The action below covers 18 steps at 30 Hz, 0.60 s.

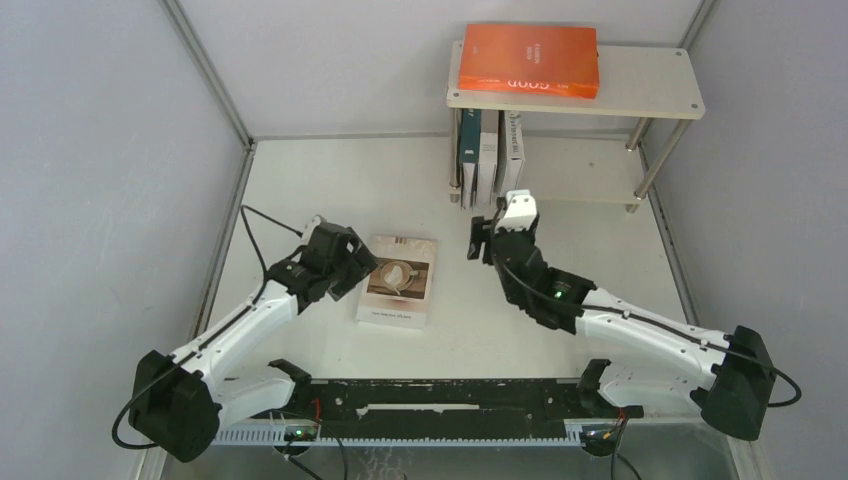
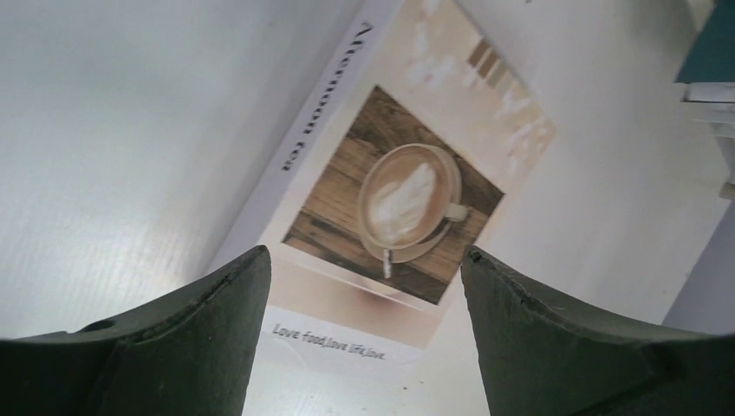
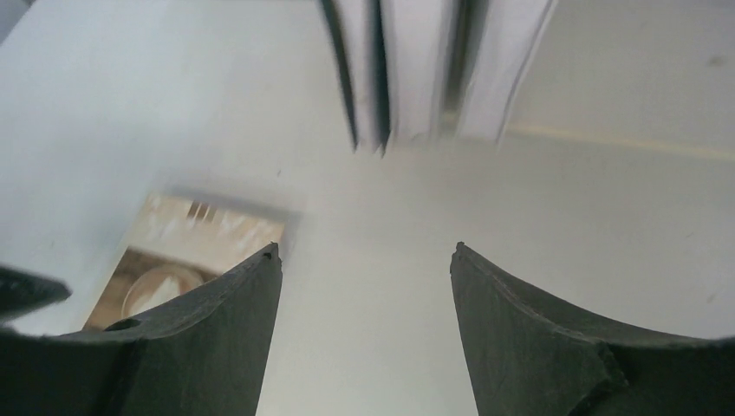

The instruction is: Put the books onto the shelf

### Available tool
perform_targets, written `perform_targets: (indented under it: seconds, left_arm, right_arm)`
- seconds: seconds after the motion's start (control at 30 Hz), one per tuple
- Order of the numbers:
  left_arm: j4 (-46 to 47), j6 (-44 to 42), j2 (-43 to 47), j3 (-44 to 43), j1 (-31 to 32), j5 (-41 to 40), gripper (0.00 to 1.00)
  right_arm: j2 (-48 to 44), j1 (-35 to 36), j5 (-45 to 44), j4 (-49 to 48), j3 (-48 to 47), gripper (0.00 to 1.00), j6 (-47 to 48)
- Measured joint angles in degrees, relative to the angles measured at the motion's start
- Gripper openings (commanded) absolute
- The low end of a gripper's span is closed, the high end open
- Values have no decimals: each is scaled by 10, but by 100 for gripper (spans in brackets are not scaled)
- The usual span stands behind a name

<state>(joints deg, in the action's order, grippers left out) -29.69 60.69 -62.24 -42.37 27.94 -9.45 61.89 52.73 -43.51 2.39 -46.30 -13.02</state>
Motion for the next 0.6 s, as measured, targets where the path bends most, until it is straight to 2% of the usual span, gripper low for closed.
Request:
perform_targets:
  seconds: [0.23, 0.6]
  left_arm:
    - [21, 0, 13, 68, -15, -4, 84]
    - [121, -3, 26, 144, -58, 33, 84]
  right_arm:
    - [59, 87, -7, 59, 3, 77, -108]
    - [165, 80, 109, 31, 6, 74, -249]
